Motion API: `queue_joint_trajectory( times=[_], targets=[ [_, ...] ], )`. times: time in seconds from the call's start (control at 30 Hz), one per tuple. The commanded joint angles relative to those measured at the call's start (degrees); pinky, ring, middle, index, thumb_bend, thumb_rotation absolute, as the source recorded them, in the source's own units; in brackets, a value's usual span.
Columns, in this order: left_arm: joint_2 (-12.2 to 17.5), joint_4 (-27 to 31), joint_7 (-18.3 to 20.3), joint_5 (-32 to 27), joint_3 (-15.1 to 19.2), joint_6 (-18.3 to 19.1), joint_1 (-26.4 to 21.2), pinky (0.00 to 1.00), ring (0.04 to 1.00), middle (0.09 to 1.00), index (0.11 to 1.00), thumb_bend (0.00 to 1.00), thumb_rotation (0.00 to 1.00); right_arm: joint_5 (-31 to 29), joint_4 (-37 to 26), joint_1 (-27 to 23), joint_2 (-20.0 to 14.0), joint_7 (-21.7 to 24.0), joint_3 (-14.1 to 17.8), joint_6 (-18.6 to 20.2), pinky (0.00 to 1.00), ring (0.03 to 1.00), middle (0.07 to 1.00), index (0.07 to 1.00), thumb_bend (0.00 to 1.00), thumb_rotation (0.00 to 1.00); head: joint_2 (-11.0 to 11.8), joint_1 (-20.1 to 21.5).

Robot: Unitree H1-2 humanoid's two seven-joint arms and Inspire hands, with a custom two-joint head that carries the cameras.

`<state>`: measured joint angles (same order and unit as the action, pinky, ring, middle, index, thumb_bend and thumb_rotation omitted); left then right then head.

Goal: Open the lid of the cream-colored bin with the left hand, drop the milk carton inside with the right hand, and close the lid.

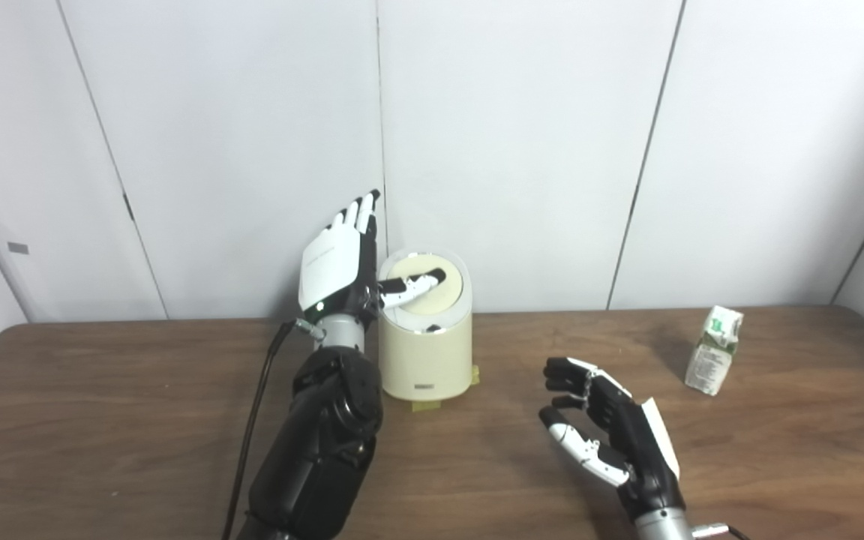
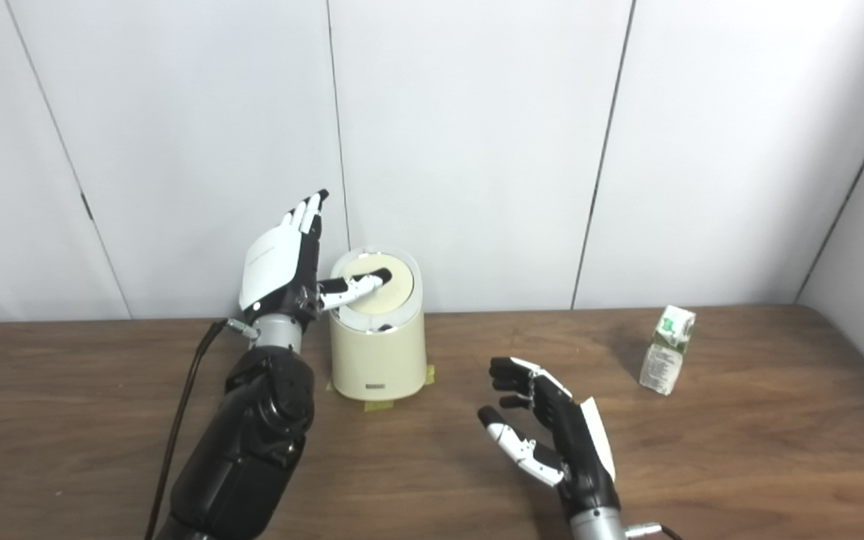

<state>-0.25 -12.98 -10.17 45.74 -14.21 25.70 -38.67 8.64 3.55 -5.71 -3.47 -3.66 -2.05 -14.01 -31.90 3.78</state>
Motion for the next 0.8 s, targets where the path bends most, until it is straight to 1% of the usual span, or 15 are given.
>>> queue_joint_trajectory(
  times=[0.0, 0.07, 0.1, 0.17, 0.33, 0.4, 0.43, 0.5, 0.57, 0.77],
  targets=[
    [-0.66, -0.10, -2.29, 0.41, 0.19, -0.41, -4.19, 1.00, 1.000, 1.000, 1.000, 0.73, 0.42, 1.56, 1.43, 1.73, -0.01, -0.24, -0.60, -1.41, 0.64, 0.727, 0.741, 0.724, 0.23, 0.35, 0.05, -0.02],
    [-0.72, -0.91, -2.86, 0.29, 0.10, -0.48, -4.44, 1.00, 1.000, 1.000, 1.000, 0.73, 0.40, 1.98, 1.35, 1.79, -0.14, -0.32, -0.76, -1.29, 0.64, 0.725, 0.741, 0.725, 0.23, 0.37, 0.03, 0.09],
    [-0.67, -1.39, -3.03, 0.27, -0.02, -0.58, -4.58, 1.00, 1.000, 1.000, 1.000, 0.72, 0.37, 2.02, 1.39, 1.80, -0.20, -0.31, -0.81, -1.24, 0.65, 0.729, 0.743, 0.727, 0.23, 0.39, 0.03, 0.09],
    [-0.52, -2.19, -3.17, 0.30, -0.25, -0.59, -4.83, 1.00, 1.000, 1.000, 1.000, 0.71, 0.36, 1.71, 1.55, 1.80, -0.21, -0.25, -0.84, -1.47, 0.65, 0.734, 0.747, 0.730, 0.23, 0.40, 0.02, 0.05],
    [0.11, -3.92, -4.75, 0.85, -0.99, -1.59, -4.95, 1.00, 1.000, 1.000, 1.000, 0.70, 0.33, 1.39, 0.93, 2.03, -0.09, 0.00, -0.86, -0.73, 0.65, 0.730, 0.745, 0.728, 0.23, 0.38, -0.02, 0.02],
    [0.54, -4.01, -5.70, 1.62, -1.77, -1.70, -4.84, 1.00, 1.000, 1.000, 1.000, 0.70, 0.32, 0.94, 0.75, 2.09, -0.01, 0.17, -0.76, -0.55, 0.65, 0.733, 0.745, 0.726, 0.24, 0.37, -0.07, -0.08],
    [0.84, -3.96, -6.01, 2.03, -2.25, -1.62, -4.81, 1.00, 1.000, 1.000, 1.000, 0.70, 0.32, 1.11, 0.95, 2.06, -0.03, 0.07, -0.79, -1.06, 0.65, 0.733, 0.745, 0.726, 0.24, 0.37, -0.06, -0.04],
    [1.32, -3.94, -6.31, 2.33, -2.88, -1.54, -4.81, 1.00, 1.000, 1.000, 1.000, 0.71, 0.31, 1.32, 1.37, 1.98, -0.14, 0.03, -0.90, -2.00, 0.64, 0.722, 0.738, 0.722, 0.23, 0.37, -0.06, -0.04],
    [1.79, -4.06, -6.67, 2.54, -3.35, -1.65, -4.86, 1.00, 1.000, 1.000, 1.000, 0.73, 0.29, 1.69, 1.22, 2.04, -0.16, -0.04, -1.00, -1.84, 0.63, 0.718, 0.737, 0.721, 0.23, 0.37, -0.15, 0.03],
    [4.16, -5.42, -7.00, 7.63, -7.34, -0.55, -5.34, 1.00, 1.000, 1.000, 1.000, 0.81, 0.29, 1.13, 0.91, 2.20, 0.05, 0.09, -0.89, -1.36, 0.65, 0.724, 0.738, 0.722, 0.24, 0.38, -0.29, -0.02]
  ],
)
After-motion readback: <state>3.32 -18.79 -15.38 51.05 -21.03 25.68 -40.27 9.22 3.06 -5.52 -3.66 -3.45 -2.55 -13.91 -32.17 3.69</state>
